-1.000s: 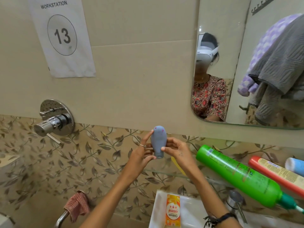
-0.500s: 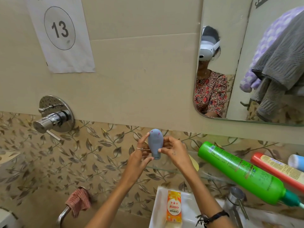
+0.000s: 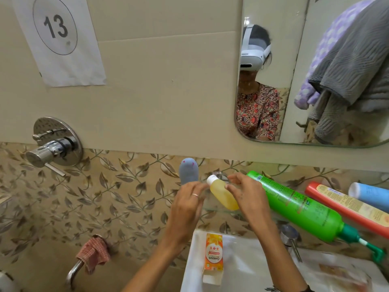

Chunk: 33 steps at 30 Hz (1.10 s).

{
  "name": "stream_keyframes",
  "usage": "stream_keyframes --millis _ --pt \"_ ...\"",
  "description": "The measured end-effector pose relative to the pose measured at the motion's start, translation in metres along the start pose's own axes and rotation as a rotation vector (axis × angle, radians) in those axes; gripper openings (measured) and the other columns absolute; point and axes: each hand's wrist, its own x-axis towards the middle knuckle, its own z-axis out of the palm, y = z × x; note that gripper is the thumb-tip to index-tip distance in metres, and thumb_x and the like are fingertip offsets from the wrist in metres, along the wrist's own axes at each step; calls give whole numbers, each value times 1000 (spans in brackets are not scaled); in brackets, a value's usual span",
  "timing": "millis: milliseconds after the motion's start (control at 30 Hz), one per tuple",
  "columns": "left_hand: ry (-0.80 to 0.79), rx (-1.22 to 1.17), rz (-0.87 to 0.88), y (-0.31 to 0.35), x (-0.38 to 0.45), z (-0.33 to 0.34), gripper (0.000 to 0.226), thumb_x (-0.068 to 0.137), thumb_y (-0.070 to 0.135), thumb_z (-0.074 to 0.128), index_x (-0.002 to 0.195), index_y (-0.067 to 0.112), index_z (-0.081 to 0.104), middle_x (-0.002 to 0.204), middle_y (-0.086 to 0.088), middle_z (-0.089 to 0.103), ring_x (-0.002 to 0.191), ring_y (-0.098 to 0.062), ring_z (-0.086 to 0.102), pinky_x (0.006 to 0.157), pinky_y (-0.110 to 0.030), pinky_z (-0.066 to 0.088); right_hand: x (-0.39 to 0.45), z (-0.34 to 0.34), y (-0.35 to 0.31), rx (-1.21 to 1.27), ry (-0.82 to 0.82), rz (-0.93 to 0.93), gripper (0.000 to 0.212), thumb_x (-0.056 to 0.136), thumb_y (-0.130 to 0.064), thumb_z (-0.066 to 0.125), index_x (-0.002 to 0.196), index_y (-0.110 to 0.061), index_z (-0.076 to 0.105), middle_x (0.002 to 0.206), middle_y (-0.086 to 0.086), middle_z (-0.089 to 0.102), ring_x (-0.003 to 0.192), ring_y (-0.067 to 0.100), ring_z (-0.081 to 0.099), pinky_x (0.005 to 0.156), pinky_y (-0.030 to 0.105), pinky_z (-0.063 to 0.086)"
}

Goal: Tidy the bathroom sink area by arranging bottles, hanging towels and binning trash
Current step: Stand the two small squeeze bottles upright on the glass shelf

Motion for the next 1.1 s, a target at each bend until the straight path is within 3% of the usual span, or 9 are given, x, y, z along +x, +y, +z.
stream_keyframes --millis 133,267,400,467,600,767,900,1000,1100 --pt "-302 -1 78 14 9 16 60 71 -7 70 127 6 54 123 -10 61 112 -23 60 89 -28 51 -14 -4 6 -175 -74 44 27 92 -36 53 112 -22 63 109 2 71 104 24 63 78 31 49" --pt "-414 -82 47 13 16 21 55 84 0 59 135 15 46 140 -3 47 124 -18 50 98 -30 46 -22 -3 8 -173 -26 44 24 92 -34 53 110 -22 63 106 1 70 100 22 64 74 28 46" --pt "-557 14 -29 11 15 21 72 86 -3 50 144 32 26 157 4 18 114 -27 57 81 -41 54 -21 -4 8 201 -63 145 20 86 -21 63 104 -17 70 98 2 72 93 17 66 82 29 53" --pt "-564 -42 -63 12 14 18 70 87 -4 47 142 34 25 157 8 17 119 -26 53 86 -43 52 -20 -5 8 401 -89 179 19 88 -12 60 104 -11 71 93 4 71 88 17 67 80 32 56" --pt "-383 -295 -220 23 28 4 37 94 20 41 126 38 44 121 12 59 104 -8 59 84 -35 52 -14 -14 1 741 -77 200 31 89 8 44 103 -1 70 82 8 68 75 16 64 68 22 53" --pt "-386 -314 -343 31 68 -22 26 89 39 51 107 21 58 70 7 62 66 -14 60 66 -42 53 -4 -41 -2 780 -187 -18 37 83 7 58 93 -27 70 85 -17 72 78 -9 65 67 6 48" --pt "-360 -492 -332 41 94 -41 7 83 38 63 88 36 59 68 10 65 54 2 59 49 -22 50 -1 -54 -2 837 -367 -49 29 79 1 66 94 -24 69 82 -13 75 78 -4 67 68 9 50" --pt "-308 -591 -358 46 109 -47 7 84 32 63 86 37 59 64 7 64 46 0 55 47 -25 48 -4 -60 -5 869 -419 -64 24 67 -19 73 90 -23 72 83 -8 76 78 1 67 72 13 53" --pt "-272 -595 -352 52 115 -51 17 84 32 63 98 23 64 70 2 67 45 0 54 47 -24 51 -5 -62 -11 869 -405 -82 34 59 -30 74 92 -23 71 84 -5 76 80 6 67 74 19 53"
